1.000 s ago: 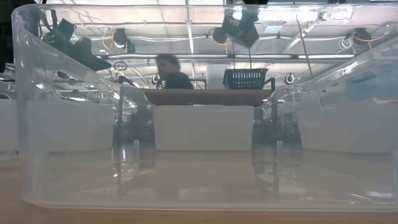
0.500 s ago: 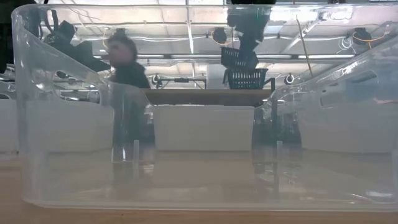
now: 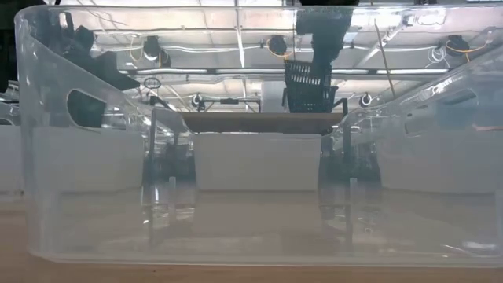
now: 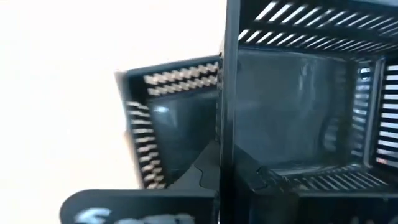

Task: Stack baskets on shelf by color
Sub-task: Stack the bottom black bin on top of the black bin on the shelf

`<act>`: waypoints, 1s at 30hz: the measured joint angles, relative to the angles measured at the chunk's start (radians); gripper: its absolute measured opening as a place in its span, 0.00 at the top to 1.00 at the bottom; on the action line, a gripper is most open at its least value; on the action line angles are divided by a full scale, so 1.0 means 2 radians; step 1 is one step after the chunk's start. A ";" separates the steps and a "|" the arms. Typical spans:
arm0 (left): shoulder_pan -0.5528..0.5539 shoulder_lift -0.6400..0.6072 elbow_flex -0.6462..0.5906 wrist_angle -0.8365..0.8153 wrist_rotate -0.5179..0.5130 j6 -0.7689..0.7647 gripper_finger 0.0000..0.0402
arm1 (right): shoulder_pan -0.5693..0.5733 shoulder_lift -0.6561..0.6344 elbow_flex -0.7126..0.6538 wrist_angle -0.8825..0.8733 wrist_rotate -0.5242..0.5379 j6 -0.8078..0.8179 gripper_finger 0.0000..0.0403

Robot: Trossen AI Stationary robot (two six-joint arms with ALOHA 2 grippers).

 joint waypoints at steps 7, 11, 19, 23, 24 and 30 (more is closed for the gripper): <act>0.000 0.000 0.000 0.000 0.000 0.000 0.77 | 0.010 -0.009 -0.002 -0.034 -0.032 -0.034 1.00; 0.000 0.000 0.000 0.000 0.000 -0.002 0.77 | 0.020 -0.009 -0.028 -0.018 -0.031 -0.038 1.00; 0.000 0.000 0.000 0.000 0.000 -0.003 0.77 | 0.026 -0.009 -0.066 0.003 -0.030 -0.044 0.94; 0.000 0.000 0.000 0.006 0.000 -0.002 0.77 | 0.026 -0.011 -0.066 0.010 -0.029 -0.045 0.88; 0.000 0.000 0.000 0.009 0.000 -0.001 0.77 | 0.026 -0.015 -0.067 0.014 -0.029 -0.045 0.86; 0.000 0.000 0.018 -0.006 0.006 -0.011 0.77 | 0.026 -0.052 -0.067 0.065 -0.007 -0.037 0.74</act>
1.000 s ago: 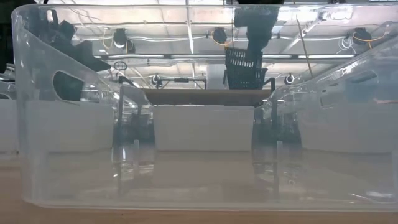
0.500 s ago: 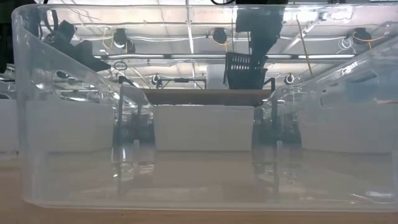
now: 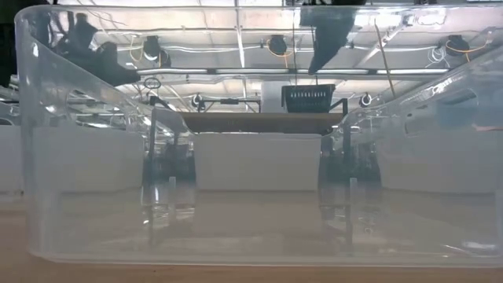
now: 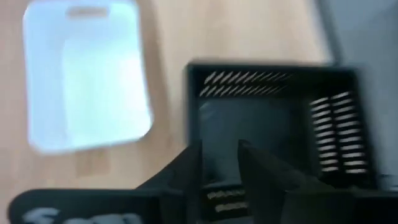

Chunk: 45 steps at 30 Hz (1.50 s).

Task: Stack baskets on shelf by color
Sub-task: Stack the bottom black bin on top of the black bin on the shelf, then stack the black bin on top of the stacked black bins on the shelf

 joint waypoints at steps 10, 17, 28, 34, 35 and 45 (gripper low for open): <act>0.039 0.087 0.198 -0.448 0.001 -0.178 0.77 | 0.029 -0.087 -0.011 0.070 0.001 0.088 0.70; 0.064 0.188 0.242 -0.578 0.045 -0.227 0.77 | 0.077 -0.148 -0.113 0.141 0.001 0.104 0.71; 0.133 0.299 0.242 -0.585 0.087 -0.292 0.77 | 0.100 -0.208 -0.214 0.187 0.001 0.120 0.72; 0.186 0.306 0.242 -0.587 0.078 -0.344 0.77 | 0.100 -0.220 -0.219 0.187 0.001 0.123 0.72; 0.194 0.304 0.242 -0.590 0.075 -0.345 0.77 | 0.100 -0.220 -0.219 0.187 0.001 0.123 0.72; 0.277 0.282 0.243 -0.628 0.009 -0.343 0.76 | 0.100 -0.220 -0.219 0.186 0.001 0.123 0.72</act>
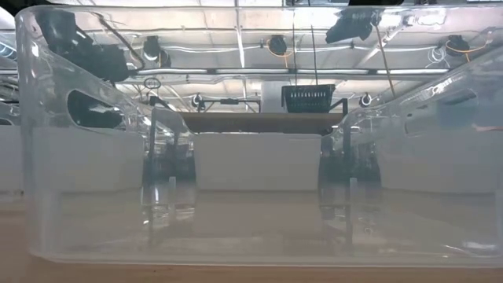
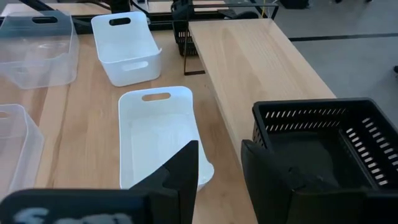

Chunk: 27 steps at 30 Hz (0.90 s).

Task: Stack baskets on shelf by color
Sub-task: Stack the black bin on top of the stacked black bins on the shelf

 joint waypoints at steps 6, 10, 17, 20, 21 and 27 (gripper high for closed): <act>0.048 0.018 0.000 0.006 0.046 0.028 0.60 | 0.000 0.000 0.000 -0.004 0.000 0.000 0.72; 0.065 0.026 0.000 0.017 0.085 0.033 0.48 | 0.000 0.000 0.000 -0.006 0.000 0.000 0.72; 0.069 0.026 0.000 0.046 0.109 0.041 0.45 | 0.000 0.000 0.000 -0.016 0.000 0.000 0.72; 0.069 0.026 0.000 0.050 0.110 0.041 0.48 | 0.000 0.000 0.000 -0.017 0.000 0.000 0.72; 0.069 0.026 0.000 0.052 0.110 0.041 0.49 | 0.000 0.000 0.000 -0.017 0.000 0.000 0.72; 0.069 0.026 0.000 0.057 0.110 0.041 0.55 | 0.000 0.000 0.000 -0.017 0.000 0.000 0.72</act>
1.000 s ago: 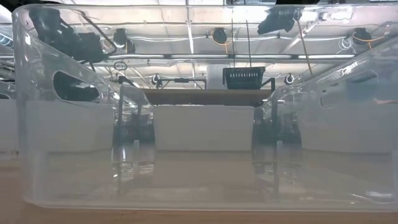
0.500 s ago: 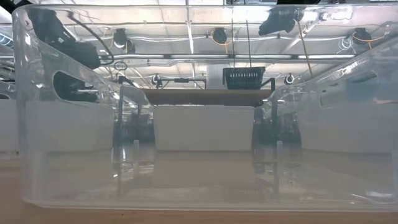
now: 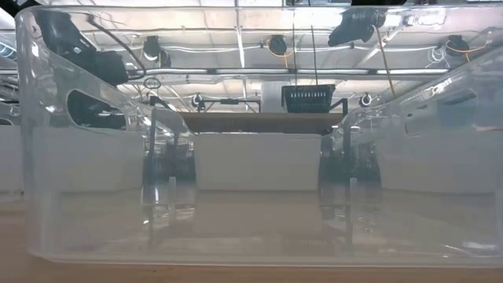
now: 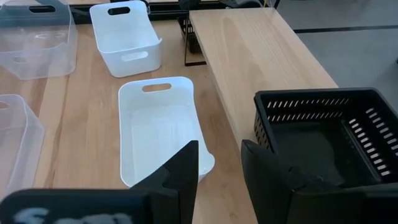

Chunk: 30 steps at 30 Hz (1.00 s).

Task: Stack baskets on shelf by color
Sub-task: Stack the black bin on top of the stacked black bins on the shelf

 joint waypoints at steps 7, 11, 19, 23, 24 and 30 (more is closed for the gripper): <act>0.000 0.000 0.000 0.015 0.037 0.011 0.56 | 0.000 0.000 0.000 -0.002 0.000 0.000 0.72; 0.000 0.002 0.000 0.032 0.043 0.019 0.56 | 0.000 0.000 0.000 -0.002 0.000 0.000 0.72; 0.009 0.056 -0.019 0.047 0.030 0.013 0.57 | 0.000 0.000 0.000 -0.003 0.000 -0.001 0.72; 0.010 0.075 -0.019 0.058 0.030 0.013 0.68 | 0.000 0.000 0.000 -0.003 0.000 -0.002 0.72; 0.010 0.075 -0.019 0.060 0.030 0.013 0.73 | 0.000 0.000 0.000 -0.003 0.000 -0.002 0.72; 0.015 0.048 -0.017 0.067 0.030 0.017 0.97 | 0.000 0.000 0.000 -0.008 0.000 0.002 0.72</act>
